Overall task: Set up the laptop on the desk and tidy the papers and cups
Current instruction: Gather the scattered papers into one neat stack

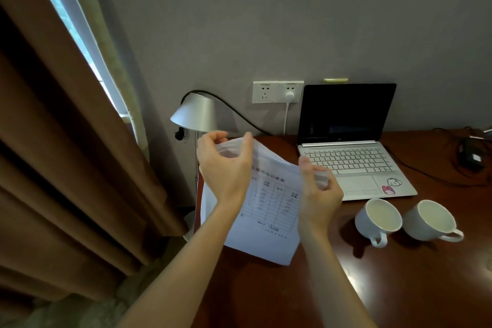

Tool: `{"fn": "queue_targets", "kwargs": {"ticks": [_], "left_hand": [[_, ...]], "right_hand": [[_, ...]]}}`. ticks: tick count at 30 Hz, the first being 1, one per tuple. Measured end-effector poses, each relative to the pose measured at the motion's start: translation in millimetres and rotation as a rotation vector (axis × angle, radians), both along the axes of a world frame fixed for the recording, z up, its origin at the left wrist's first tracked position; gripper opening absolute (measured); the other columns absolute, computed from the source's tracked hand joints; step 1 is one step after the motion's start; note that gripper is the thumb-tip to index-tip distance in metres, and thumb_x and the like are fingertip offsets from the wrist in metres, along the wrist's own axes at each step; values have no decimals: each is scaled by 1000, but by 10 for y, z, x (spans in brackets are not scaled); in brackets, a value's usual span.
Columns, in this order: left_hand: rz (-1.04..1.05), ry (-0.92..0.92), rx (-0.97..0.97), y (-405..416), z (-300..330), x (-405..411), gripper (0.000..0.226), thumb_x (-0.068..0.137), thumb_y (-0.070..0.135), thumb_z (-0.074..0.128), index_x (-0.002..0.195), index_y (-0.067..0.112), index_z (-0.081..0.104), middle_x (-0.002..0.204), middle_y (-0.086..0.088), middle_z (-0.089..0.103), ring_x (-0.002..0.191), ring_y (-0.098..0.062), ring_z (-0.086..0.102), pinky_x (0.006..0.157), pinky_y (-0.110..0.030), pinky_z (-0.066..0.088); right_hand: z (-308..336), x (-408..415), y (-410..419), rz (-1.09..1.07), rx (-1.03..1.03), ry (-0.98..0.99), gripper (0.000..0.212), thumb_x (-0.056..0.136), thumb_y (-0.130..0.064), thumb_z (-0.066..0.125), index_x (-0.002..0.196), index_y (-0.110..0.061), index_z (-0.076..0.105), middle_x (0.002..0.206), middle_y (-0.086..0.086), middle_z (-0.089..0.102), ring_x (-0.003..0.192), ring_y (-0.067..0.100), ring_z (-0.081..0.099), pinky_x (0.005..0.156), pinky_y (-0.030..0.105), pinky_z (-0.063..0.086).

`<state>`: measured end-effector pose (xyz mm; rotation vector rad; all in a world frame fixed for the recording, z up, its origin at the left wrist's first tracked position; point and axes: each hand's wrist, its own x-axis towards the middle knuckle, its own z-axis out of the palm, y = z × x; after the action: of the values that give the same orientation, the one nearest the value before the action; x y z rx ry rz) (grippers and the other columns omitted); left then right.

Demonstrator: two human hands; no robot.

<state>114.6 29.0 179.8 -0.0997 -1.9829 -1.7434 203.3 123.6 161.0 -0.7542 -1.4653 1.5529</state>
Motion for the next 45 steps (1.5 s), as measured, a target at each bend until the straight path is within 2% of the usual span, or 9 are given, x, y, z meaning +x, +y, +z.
{"fn": "queue_targets", "kwargs": {"ticks": [4, 11, 15, 22, 27, 30, 38, 41, 45], "left_hand": [[41, -16, 61, -116, -2, -119, 35, 73, 31, 76, 97, 18, 54, 88, 9, 54, 80, -6, 56, 69, -1, 44], [-10, -80, 141, -189, -194, -116, 27, 82, 38, 69, 89, 18, 53, 77, 16, 55, 68, 8, 59, 56, -2, 45], [-22, -47, 125, -245, -160, -175, 27, 86, 30, 66, 70, 21, 47, 65, 10, 49, 59, 11, 54, 54, -1, 42], [64, -15, 224, -200, 51, -119, 38, 80, 42, 68, 60, 25, 41, 56, 11, 42, 48, 5, 45, 51, -7, 39], [-182, -120, 173, -107, -242, 75, 25, 77, 52, 64, 82, 35, 47, 80, 12, 56, 72, 14, 58, 57, -6, 48], [-374, -196, 139, -128, -444, 52, 33, 73, 44, 69, 97, 36, 48, 95, 14, 60, 86, 3, 64, 62, -8, 52], [-340, -200, 189, -156, -557, -90, 25, 76, 39, 73, 94, 36, 56, 90, 14, 68, 85, 2, 68, 59, -11, 53], [-362, -355, 46, -182, -804, -64, 35, 78, 33, 73, 107, 28, 54, 101, 12, 65, 95, -10, 67, 63, -16, 56], [-357, -666, -259, -179, -1082, -7, 49, 85, 29, 67, 126, 18, 43, 127, -3, 57, 119, -26, 56, 91, -41, 53]], "right_hand": [[-47, 51, 119, 1, -25, 42, 32, 65, -58, 69, 53, -32, 54, 50, -15, 52, 52, 3, 48, 49, 19, 40], [-250, 136, 142, 501, -17, -53, 26, 58, -21, 84, 78, -35, 77, 83, -10, 76, 78, 6, 72, 59, 16, 55], [-345, 177, 121, 492, -77, -74, 34, 67, -4, 81, 77, -35, 77, 85, -9, 77, 80, 7, 72, 62, 20, 57], [-124, 130, 149, 348, 43, -3, 20, 76, -14, 78, 72, -34, 75, 71, -15, 73, 66, -1, 67, 56, 12, 51], [-306, 216, 223, 376, -113, -124, 17, 73, -14, 80, 79, -26, 69, 76, -15, 74, 70, 1, 70, 49, 13, 51], [-456, 284, 266, 395, -181, -166, 19, 75, -7, 78, 81, -23, 70, 80, -2, 75, 74, 12, 72, 53, 20, 55], [-501, 262, 264, 439, -183, -99, 17, 78, -12, 75, 75, -28, 74, 82, -7, 75, 77, 8, 72, 57, 21, 56], [-740, 326, 214, 439, -229, -213, 21, 77, -7, 76, 73, -27, 72, 76, -2, 75, 71, 16, 72, 54, 25, 56], [-998, 365, 145, 372, -310, -348, 10, 82, -8, 72, 79, -17, 71, 72, 3, 74, 70, 20, 70, 50, 25, 53]]}}
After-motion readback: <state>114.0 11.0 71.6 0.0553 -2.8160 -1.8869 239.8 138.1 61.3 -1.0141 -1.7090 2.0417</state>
